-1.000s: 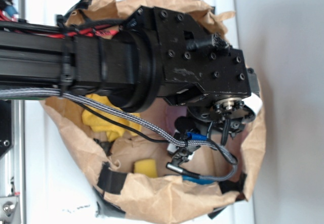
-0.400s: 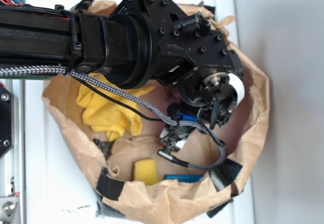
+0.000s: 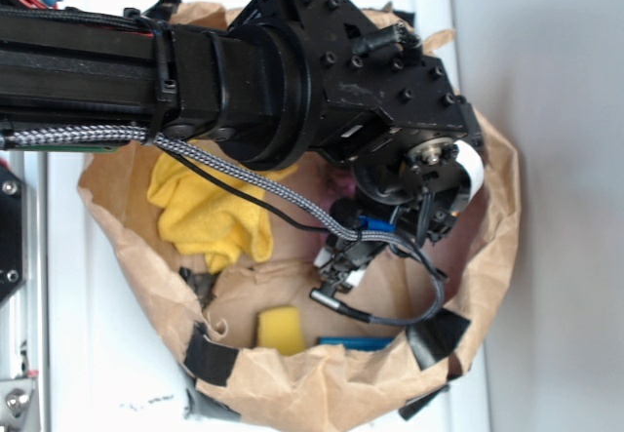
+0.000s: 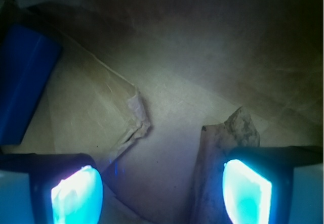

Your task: Grab the wood chip.

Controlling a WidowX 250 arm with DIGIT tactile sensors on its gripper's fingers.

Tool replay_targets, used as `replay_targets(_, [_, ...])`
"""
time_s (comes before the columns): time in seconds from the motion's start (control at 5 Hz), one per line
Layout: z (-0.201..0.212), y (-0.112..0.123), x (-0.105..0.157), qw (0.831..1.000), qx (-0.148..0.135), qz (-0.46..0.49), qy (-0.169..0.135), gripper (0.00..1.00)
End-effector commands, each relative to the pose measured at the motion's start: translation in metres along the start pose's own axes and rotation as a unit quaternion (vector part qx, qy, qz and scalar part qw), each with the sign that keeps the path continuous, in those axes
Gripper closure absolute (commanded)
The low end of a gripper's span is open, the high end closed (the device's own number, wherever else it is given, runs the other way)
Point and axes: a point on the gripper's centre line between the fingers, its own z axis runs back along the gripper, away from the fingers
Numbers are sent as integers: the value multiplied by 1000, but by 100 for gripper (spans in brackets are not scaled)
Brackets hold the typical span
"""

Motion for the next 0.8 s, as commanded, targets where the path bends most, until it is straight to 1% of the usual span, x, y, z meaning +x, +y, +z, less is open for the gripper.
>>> replay_targets(0.0, [40,13,19,999,-2,32,-6,0])
replay_targets(0.2, [55,13,12,999,-23,29,-1,0])
replay_targets(0.4, [58,13,0,1000,-20,17,-4,0])
replay_targets(0.6, [56,14,-18,1000,0,12,3,0])
